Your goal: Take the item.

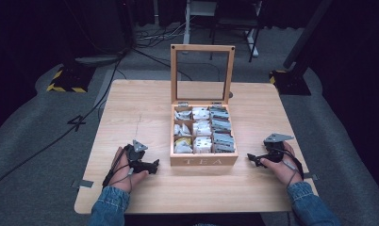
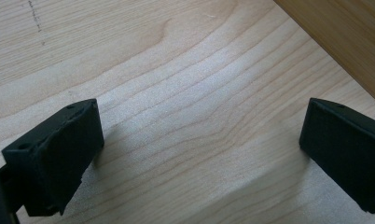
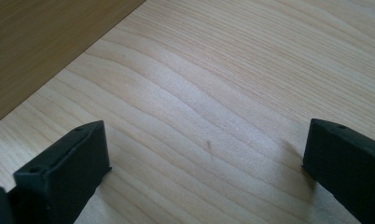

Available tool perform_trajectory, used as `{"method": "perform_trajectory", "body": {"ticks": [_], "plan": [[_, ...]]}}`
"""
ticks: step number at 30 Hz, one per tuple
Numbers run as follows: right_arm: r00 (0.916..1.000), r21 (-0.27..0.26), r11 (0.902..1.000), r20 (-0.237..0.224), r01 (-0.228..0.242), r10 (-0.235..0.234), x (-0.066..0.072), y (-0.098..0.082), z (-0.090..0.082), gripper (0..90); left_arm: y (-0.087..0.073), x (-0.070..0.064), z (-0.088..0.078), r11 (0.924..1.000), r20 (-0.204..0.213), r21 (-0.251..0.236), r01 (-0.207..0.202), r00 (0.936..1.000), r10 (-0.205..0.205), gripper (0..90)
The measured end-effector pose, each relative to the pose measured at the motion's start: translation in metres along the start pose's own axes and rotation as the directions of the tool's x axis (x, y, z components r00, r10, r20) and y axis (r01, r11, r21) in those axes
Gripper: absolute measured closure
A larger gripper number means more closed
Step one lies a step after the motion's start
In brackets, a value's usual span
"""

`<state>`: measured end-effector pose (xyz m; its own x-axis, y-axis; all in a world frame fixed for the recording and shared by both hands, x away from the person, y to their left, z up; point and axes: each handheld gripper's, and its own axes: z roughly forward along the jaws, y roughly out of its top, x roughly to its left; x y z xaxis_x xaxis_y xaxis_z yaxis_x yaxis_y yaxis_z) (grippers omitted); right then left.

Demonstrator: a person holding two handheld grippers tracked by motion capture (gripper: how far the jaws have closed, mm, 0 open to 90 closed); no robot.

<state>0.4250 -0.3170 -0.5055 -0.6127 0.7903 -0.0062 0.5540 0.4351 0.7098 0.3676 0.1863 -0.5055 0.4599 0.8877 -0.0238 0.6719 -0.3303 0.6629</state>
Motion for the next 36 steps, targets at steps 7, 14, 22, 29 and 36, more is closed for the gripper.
{"method": "perform_trajectory", "body": {"ticks": [7, 14, 22, 29, 36], "plan": [[0.9998, 0.000, 0.9999, -0.016, 0.012, -0.012, -0.002, 0.001, 0.001, 0.4, 0.000, -0.001, 0.000, 1.0000, 0.003, 0.001, -0.008, 1.0000, 0.008, 0.1], [0.9995, -0.020, 0.9996, -0.024, 0.019, -0.019, -0.003, 0.002, -0.002, 19.9, 0.000, -0.001, 0.000, 1.0000, 0.004, 0.001, -0.006, 1.0000, 0.006, 0.1], [0.9958, -0.044, 0.9980, -0.081, -0.045, 0.041, -0.002, 0.010, -0.013, 36.8, 0.000, -0.001, 0.000, 0.9999, 0.009, -0.002, -0.010, 0.9999, 0.010, 0.1], [0.9941, -0.077, 0.9969, -0.108, -0.019, 0.011, 0.005, 0.030, -0.036, 38.0, 0.000, -0.001, 0.000, 0.9999, 0.013, -0.002, -0.015, 0.9998, 0.015, 0.1], [0.9929, -0.130, 0.9911, -0.118, -0.029, 0.014, 0.011, 0.050, -0.061, 39.4, 0.000, -0.001, 0.000, 0.9999, 0.013, -0.002, -0.015, 0.9998, 0.015, 0.1]]}}
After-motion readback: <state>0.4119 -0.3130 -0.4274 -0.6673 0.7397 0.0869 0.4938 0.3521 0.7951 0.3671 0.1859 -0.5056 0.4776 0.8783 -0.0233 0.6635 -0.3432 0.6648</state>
